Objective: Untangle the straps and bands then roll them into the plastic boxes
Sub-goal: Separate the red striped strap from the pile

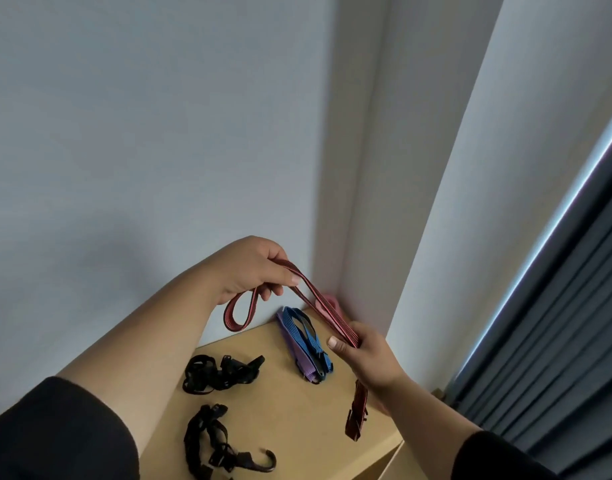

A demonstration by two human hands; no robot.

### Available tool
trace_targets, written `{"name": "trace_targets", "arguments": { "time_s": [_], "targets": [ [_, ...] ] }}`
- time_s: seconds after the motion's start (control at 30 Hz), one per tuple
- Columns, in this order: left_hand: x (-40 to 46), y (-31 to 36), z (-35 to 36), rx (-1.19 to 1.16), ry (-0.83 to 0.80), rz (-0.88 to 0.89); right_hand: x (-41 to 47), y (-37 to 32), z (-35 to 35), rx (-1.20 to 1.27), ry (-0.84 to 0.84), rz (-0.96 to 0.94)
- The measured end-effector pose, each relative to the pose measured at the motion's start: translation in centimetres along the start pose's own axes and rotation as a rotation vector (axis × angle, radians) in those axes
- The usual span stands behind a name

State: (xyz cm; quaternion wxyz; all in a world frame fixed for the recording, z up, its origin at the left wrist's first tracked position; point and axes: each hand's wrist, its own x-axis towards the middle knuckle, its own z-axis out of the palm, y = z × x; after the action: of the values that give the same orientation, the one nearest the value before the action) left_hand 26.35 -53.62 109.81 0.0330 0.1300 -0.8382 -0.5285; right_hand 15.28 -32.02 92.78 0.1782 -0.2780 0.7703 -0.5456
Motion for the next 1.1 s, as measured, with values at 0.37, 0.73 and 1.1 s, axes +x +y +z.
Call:
{"name": "trace_targets", "arguments": {
  "time_s": [0.37,0.73,1.1],
  "targets": [
    [1.5,3.1,4.3,-0.123,0.122,-0.05,-1.1,3.8,-5.3,0.158,-0.176,-0.031],
    [0.4,2.9,6.3,-0.098,0.359,-0.181,0.4,4.3,-9.5,0.297,-0.524,0.11],
    [1.0,3.6,6.8,-0.009,0.429,-0.146,0.3,4.9,-8.8,0.26,-0.552,0.093]
  ]
}}
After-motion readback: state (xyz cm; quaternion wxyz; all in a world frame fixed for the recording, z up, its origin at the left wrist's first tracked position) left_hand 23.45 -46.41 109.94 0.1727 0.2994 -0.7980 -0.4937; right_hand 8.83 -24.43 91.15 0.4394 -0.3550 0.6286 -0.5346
